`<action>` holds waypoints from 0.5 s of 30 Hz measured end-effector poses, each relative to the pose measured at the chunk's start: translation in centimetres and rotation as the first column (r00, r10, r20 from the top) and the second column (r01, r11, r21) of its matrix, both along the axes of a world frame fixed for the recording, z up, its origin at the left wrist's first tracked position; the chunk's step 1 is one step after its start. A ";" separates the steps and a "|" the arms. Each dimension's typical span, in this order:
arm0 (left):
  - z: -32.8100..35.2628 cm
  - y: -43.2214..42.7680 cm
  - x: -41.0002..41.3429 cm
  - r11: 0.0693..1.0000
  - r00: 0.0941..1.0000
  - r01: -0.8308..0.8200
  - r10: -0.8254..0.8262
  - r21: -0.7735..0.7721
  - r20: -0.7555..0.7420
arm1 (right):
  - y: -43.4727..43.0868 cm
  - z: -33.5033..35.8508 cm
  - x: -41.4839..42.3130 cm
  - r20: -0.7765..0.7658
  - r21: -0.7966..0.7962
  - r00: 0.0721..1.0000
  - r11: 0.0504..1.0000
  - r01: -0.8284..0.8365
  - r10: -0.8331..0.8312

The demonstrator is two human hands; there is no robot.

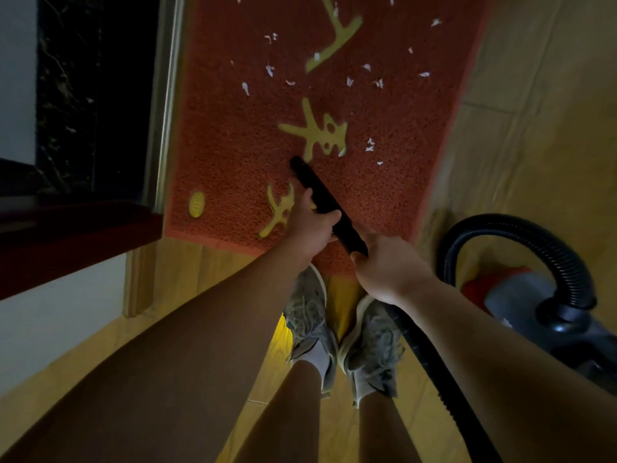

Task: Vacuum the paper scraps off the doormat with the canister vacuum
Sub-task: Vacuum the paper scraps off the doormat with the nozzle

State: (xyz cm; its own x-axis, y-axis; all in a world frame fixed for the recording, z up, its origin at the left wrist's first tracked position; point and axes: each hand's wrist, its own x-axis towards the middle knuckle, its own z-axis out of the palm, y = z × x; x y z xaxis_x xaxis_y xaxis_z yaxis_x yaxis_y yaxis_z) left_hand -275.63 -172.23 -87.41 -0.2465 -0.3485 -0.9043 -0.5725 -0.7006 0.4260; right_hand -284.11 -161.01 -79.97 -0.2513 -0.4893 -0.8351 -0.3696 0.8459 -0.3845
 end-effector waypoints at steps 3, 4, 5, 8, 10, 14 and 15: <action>0.1 0.8 -0.4 1.000 1.000 0.023 -0.023 0.007 0.004 | 1.1 -0.1 -0.1 0.001 -0.007 1.000 1.000 0.026 -0.026; 0.0 1.0 -0.6 1.000 1.000 0.030 -0.030 0.006 0.009 | 1.4 -0.2 -0.2 -0.003 -0.004 0.999 0.999 0.032 -0.032; 0.1 1.2 -0.8 0.999 0.999 0.036 -0.036 0.004 0.014 | 1.7 -0.3 -0.3 -0.005 0.002 0.999 0.999 0.040 -0.040; 0.3 1.8 -1.5 0.999 0.998 0.054 -0.054 -0.008 0.021 | 2.3 -0.5 -0.8 0.007 0.009 0.997 0.997 0.076 -0.076; 0.4 2.1 -2.0 0.998 0.998 0.066 -0.066 -0.005 0.017 | 2.7 -0.5 -1.1 0.015 0.006 0.996 0.996 0.090 -0.090; 0.7 2.8 -3.1 0.996 0.996 0.085 -0.084 -0.015 0.034 | 3.8 -0.8 -1.9 0.018 0.008 0.995 0.995 0.101 -0.101; 0.8 3.0 -3.4 0.996 0.996 0.084 -0.084 -0.013 0.037 | 4.0 -0.9 -2.1 0.020 0.005 0.994 0.995 0.104 -0.104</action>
State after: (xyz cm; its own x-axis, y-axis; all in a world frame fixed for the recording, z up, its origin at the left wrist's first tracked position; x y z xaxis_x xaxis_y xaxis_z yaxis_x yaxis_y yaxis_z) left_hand -279.03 -169.19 -86.61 -0.2427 -0.3415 -0.9080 -0.6443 -0.6430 0.4140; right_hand -286.24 -156.99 -80.84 -0.2833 -0.4579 -0.8427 -0.2718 0.8810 -0.3873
